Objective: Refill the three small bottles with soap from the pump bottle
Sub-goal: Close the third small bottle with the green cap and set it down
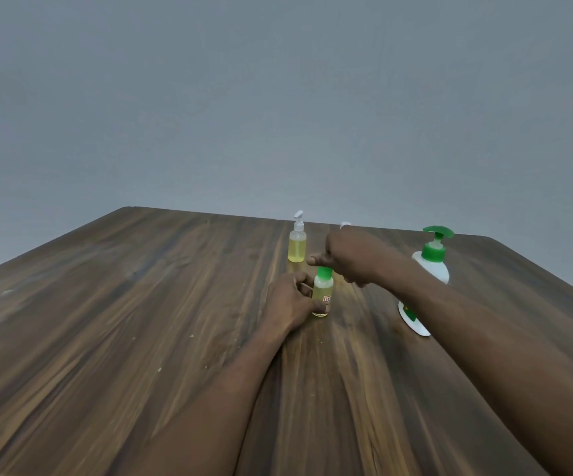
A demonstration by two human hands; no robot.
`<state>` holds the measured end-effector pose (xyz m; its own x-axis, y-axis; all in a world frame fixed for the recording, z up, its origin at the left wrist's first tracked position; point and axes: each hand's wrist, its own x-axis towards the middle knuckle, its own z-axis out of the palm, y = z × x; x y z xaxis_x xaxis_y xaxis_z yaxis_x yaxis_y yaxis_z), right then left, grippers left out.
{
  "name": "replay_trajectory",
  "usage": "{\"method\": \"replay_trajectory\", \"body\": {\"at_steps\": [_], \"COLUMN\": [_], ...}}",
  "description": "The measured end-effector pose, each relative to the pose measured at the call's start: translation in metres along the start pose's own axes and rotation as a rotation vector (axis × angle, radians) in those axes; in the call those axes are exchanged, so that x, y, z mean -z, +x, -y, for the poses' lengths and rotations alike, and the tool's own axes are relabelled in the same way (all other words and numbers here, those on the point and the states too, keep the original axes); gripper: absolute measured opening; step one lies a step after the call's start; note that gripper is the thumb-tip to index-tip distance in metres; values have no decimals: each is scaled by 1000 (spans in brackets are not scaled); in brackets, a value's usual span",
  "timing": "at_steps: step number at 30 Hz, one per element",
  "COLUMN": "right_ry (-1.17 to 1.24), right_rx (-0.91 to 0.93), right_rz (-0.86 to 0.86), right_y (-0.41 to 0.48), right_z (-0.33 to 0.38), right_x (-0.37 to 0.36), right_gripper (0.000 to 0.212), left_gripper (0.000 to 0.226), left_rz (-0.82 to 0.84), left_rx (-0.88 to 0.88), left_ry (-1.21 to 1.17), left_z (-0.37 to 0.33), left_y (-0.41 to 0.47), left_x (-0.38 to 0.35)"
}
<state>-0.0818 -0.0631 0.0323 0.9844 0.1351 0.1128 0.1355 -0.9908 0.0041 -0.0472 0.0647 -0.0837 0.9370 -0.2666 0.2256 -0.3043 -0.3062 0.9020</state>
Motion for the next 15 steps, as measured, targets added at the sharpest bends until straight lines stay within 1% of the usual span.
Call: {"method": "replay_trajectory", "body": {"at_steps": [1,2,3,5,7,11,15], "right_ry": [-18,-26,-33,-42,-38,69,-23], "right_rx": [-4,8,42,125,170,86,101], "right_rz": [-35,-44,-30,47,78,74,51], "right_y": [0,0,-1,-7,-10,-9,-5], "right_z": [0,-1,-3,-3,-3,3,4], "right_x": [-1,0,2,11,14,11,11], "right_gripper": [63,64,58,32,32,18,21], "left_gripper": [35,35,34,34,35,35,33], "left_rz": [-2,-3,-2,6,11,21,25], "left_rx": [2,1,-2,-1,1,-6,-17], "left_ry": [-4,-1,5,1,-10,4,4], "left_z": [0,-1,-1,-2,-2,-2,-2], "left_y": [-1,-1,-1,-1,-1,-2,-2], "left_x": [0,0,0,0,1,2,3]}}
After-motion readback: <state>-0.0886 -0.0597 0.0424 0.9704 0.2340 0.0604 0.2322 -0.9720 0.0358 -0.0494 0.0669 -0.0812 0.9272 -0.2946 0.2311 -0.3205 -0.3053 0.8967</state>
